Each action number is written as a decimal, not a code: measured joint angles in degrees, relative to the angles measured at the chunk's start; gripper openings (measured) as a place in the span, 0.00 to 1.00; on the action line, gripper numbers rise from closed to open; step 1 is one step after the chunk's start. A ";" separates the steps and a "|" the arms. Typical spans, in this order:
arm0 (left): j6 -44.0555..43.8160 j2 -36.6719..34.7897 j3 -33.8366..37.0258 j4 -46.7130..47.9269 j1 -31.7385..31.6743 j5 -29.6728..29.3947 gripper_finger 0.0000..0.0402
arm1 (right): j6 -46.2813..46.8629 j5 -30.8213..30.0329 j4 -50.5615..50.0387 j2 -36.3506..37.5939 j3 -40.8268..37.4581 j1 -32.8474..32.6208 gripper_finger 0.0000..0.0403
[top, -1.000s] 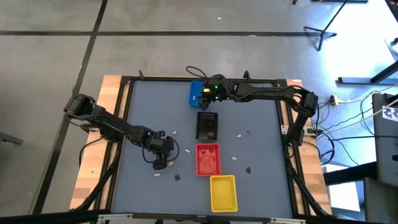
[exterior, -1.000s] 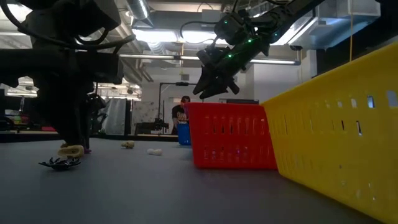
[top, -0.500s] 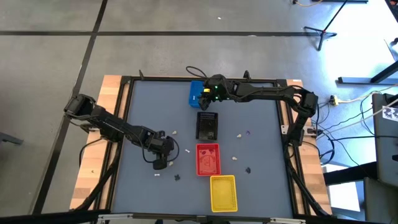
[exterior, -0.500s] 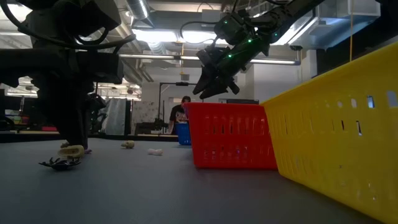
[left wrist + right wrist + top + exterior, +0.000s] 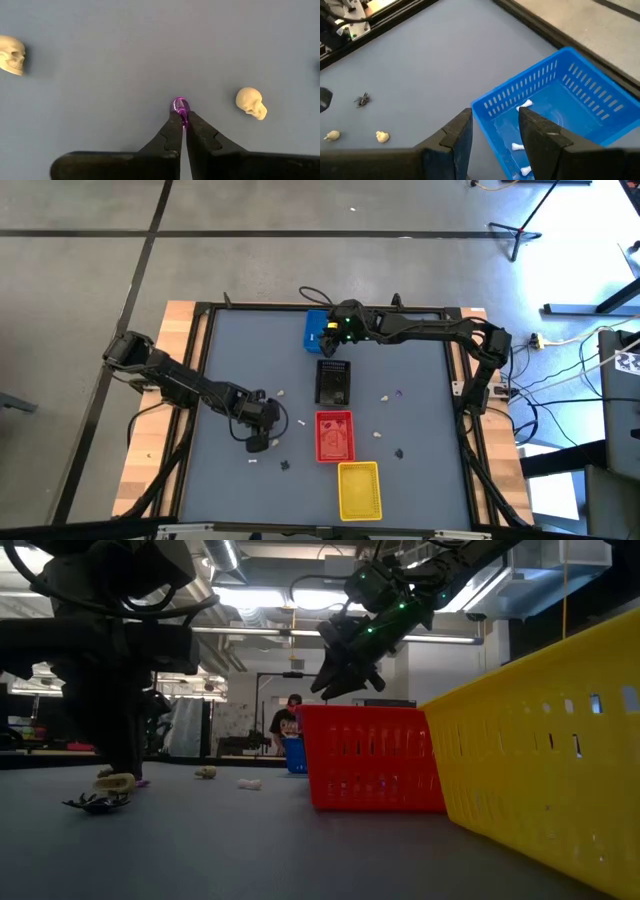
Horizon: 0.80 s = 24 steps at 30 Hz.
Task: Sort Halloween decoration
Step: Put the violet witch hat toy into the red bin
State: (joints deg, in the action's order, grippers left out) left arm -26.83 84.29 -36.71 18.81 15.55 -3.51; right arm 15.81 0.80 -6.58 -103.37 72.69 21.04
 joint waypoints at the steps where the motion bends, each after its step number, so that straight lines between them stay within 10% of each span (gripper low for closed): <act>1: 0.00 -0.02 0.00 0.00 -0.26 -0.02 0.00 | -0.24 0.49 -0.41 0.03 0.00 0.00 0.39; 17: 15.25 -1.18 -8.86 -0.51 -6.86 -2.86 0.00 | -9.11 3.34 -17.18 11.83 0.07 -0.06 0.39; 24: 23.98 -0.82 -9.90 -17.76 -9.89 -5.30 0.00 | -10.02 3.36 -27.10 13.37 0.06 -0.09 0.39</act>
State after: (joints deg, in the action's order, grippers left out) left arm -2.85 83.47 -46.61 1.04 5.66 -8.81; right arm 5.78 4.16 -33.68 -90.00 72.75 20.95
